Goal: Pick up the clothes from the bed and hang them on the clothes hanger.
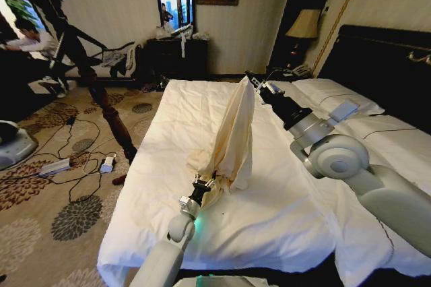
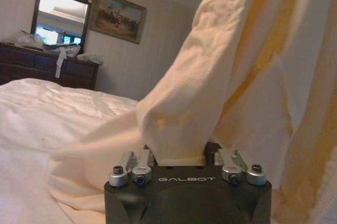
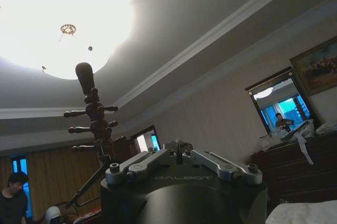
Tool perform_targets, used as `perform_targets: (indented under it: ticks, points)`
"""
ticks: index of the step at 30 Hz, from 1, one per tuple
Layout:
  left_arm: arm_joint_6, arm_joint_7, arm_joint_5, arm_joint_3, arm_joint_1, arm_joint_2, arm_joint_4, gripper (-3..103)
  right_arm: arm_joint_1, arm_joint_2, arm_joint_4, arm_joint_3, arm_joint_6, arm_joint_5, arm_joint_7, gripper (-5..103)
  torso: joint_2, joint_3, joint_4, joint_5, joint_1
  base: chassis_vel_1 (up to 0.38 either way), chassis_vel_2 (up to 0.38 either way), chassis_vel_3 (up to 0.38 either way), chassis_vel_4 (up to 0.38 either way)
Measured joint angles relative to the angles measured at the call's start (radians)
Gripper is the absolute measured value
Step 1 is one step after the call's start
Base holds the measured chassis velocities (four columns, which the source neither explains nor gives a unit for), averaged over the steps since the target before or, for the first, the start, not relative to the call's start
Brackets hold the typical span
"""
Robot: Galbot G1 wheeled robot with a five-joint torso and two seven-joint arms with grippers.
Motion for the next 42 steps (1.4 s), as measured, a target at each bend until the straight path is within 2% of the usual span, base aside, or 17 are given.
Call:
perform_targets:
  ticks: [1,3,11,14,17,19,23,25,28,29,31,32,33,36,39,41,42]
  points:
    - [0.002,0.000,-0.009,-0.006,0.004,0.006,-0.010,40,0.001,0.002,-0.002,0.000,0.000,0.000,0.000,0,0.000,0.000,0.0000,0.0000,0.000,0.000,0.000,0.000,0.000]
    - [0.003,0.000,-0.014,-0.009,0.007,0.011,-0.015,40,0.001,0.003,-0.004,0.000,0.000,0.000,0.000,0,0.000,0.000,0.0000,0.0000,0.000,0.000,0.000,0.000,0.000]
    - [0.013,0.004,-0.063,-0.058,0.044,0.088,-0.099,3,-0.007,0.012,-0.025,0.002,0.000,-0.017,-0.004,0,0.000,0.000,0.0000,-0.0003,0.000,0.000,0.000,0.000,0.000]
    - [0.020,0.004,-0.086,-0.079,0.055,0.122,-0.145,2,-0.011,0.012,-0.032,0.002,0.000,-0.027,-0.004,0,0.000,0.000,0.0000,-0.0003,0.000,0.000,0.000,0.000,0.000]
    - [0.050,-0.002,-0.174,-0.156,0.086,0.239,-0.311,0,-0.021,0.014,-0.048,0.005,-0.001,-0.053,0.002,0,0.000,0.000,-0.0001,-0.0003,0.000,0.000,0.000,0.000,0.000]
    - [0.057,-0.003,-0.192,-0.175,0.093,0.262,-0.342,0,-0.022,0.016,-0.051,0.005,-0.002,-0.057,0.003,0,0.000,0.000,-0.0001,-0.0002,0.000,0.000,0.000,0.000,0.000]
    - [0.130,-0.025,-0.396,-0.341,0.114,0.458,-0.575,0,-0.027,0.045,-0.058,0.010,-0.003,-0.075,0.002,0,0.000,0.000,0.0004,-0.0008,0.000,0.000,0.000,0.000,0.000]
    - [0.136,-0.028,-0.420,-0.358,0.109,0.479,-0.596,0,-0.027,0.048,-0.057,0.011,-0.003,-0.075,0.001,0,0.000,0.000,0.0003,-0.0006,0.000,0.000,0.000,0.000,0.000]
    - [0.188,-0.068,-0.658,-0.511,0.002,0.711,-0.716,0,-0.062,0.052,-0.024,0.050,0.009,-0.076,-0.005,0,0.000,0.000,-0.0001,0.0000,0.000,0.000,0.000,0.000,0.000]
    - [0.188,-0.068,-0.658,-0.511,0.002,0.711,-0.716,0,-0.062,0.052,-0.024,0.050,0.009,-0.076,-0.005,0,0.000,0.000,-0.0001,0.0000,0.000,0.000,0.000,0.000,0.000]
    - [0.215,-0.088,-0.773,-0.574,-0.066,0.792,-0.742,0,-0.081,0.045,-0.005,0.071,0.018,-0.076,-0.005,0,0.000,0.000,-0.0008,-0.0008,0.000,0.000,0.000,0.000,0.000]
    - [0.246,-0.112,-0.903,-0.636,-0.141,0.871,-0.764,0,-0.094,0.037,0.010,0.087,0.026,-0.077,-0.009,0,0.000,0.000,-0.0004,0.0006,0.000,0.000,0.000,0.000,0.000]
    - [0.246,-0.112,-0.903,-0.636,-0.141,0.871,-0.764,0,-0.094,0.037,0.010,0.087,0.026,-0.077,-0.009,0,0.000,0.000,-0.0004,0.0006,0.000,0.000,0.000,0.000,0.000]
    - [0.293,-0.162,-1.067,-0.671,-0.245,0.947,-0.781,0,-0.101,0.031,0.026,0.098,0.035,-0.078,-0.015,0,0.000,0.000,-0.0001,0.0004,0.000,0.000,0.000,0.000,0.000]
    - [0.301,-0.169,-1.075,-0.660,-0.247,0.944,-0.780,0,-0.104,0.034,0.027,0.097,0.035,-0.080,-0.015,0,0.000,0.000,0.0001,0.0003,0.000,0.000,0.000,0.000,0.000]
    - [0.311,-0.171,-1.060,-0.630,-0.215,0.912,-0.776,0,-0.112,0.042,0.027,0.089,0.035,-0.088,-0.014,0,0.000,0.000,0.0000,0.0002,0.000,0.000,0.000,0.000,0.000]
    - [0.322,-0.165,-1.033,-0.598,-0.165,0.869,-0.765,0,-0.119,0.051,0.022,0.078,0.035,-0.097,-0.013,0,0.000,0.000,-0.0002,-0.0002,0.000,0.000,0.000,0.000,0.000]
